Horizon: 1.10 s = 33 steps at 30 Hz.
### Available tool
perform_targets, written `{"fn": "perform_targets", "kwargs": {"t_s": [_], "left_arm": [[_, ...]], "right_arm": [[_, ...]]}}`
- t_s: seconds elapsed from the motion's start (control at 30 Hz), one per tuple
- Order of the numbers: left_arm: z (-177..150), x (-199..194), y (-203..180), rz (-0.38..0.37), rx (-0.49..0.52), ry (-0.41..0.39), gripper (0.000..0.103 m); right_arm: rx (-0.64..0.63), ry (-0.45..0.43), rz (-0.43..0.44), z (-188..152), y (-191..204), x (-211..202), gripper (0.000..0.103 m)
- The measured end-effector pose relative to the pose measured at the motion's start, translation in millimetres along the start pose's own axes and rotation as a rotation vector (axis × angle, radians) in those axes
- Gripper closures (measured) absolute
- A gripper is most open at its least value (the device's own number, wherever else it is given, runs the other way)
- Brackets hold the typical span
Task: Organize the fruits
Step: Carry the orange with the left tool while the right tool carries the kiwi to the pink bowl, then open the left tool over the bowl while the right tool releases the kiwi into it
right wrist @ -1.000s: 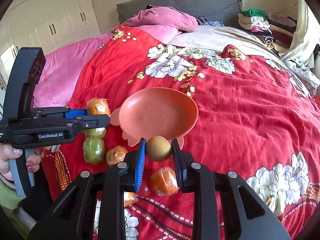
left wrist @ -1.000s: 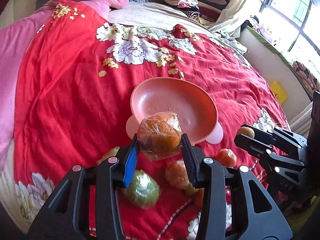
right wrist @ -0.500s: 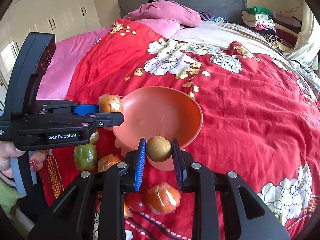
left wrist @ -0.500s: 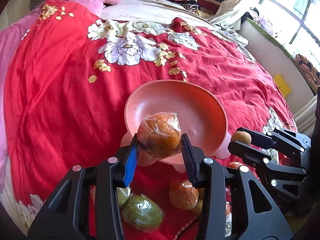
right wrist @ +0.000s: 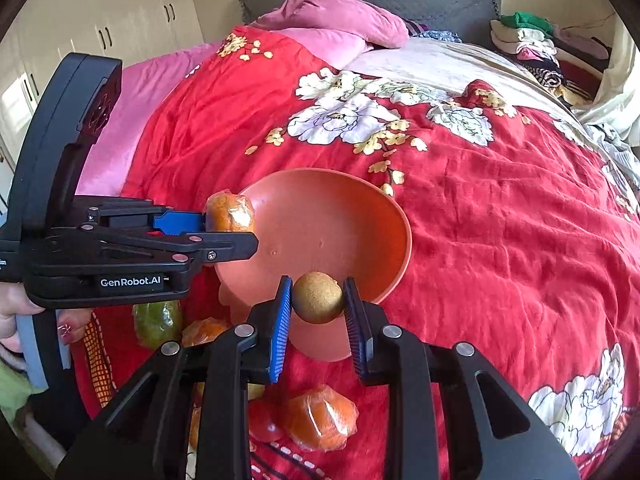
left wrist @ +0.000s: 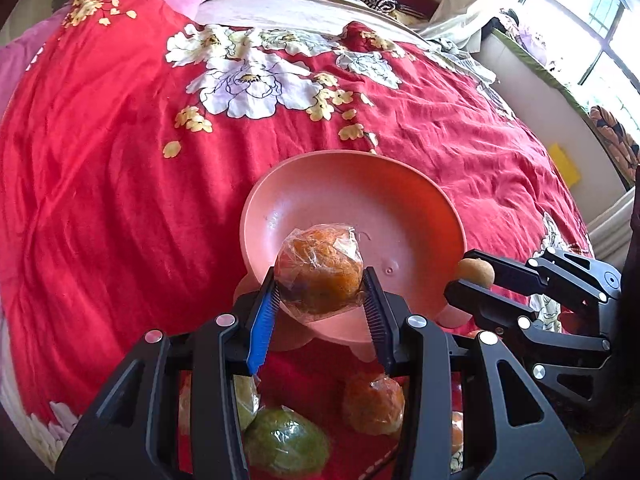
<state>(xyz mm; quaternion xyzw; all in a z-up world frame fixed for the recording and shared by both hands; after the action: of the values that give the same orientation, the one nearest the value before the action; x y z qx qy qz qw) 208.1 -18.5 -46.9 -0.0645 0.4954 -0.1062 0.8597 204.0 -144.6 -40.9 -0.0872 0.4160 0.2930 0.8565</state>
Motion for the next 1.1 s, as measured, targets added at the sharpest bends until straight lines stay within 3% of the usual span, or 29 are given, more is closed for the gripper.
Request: {"fn": "perform_targets", "kwargs": {"t_s": [1.1], "left_arm": [[9,8,5,-0.01,-0.015,0.004,0.067]], "right_arm": [[-0.044,0.068,-0.016,0,2,31,0.077]]}}
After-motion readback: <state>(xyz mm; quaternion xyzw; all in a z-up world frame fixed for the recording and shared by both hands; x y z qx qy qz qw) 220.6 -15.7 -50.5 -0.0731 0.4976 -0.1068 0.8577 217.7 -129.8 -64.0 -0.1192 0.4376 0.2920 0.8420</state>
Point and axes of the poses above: each gripper's, at about its wrist camera, not at the fingertips, and x roughly the way its jaws point, y to its left, z to its top, the point moved 4 cm from there along x, roughly the way its jaws point, and after that the axes turned 1 degree about -x, right-handed, at the moved point
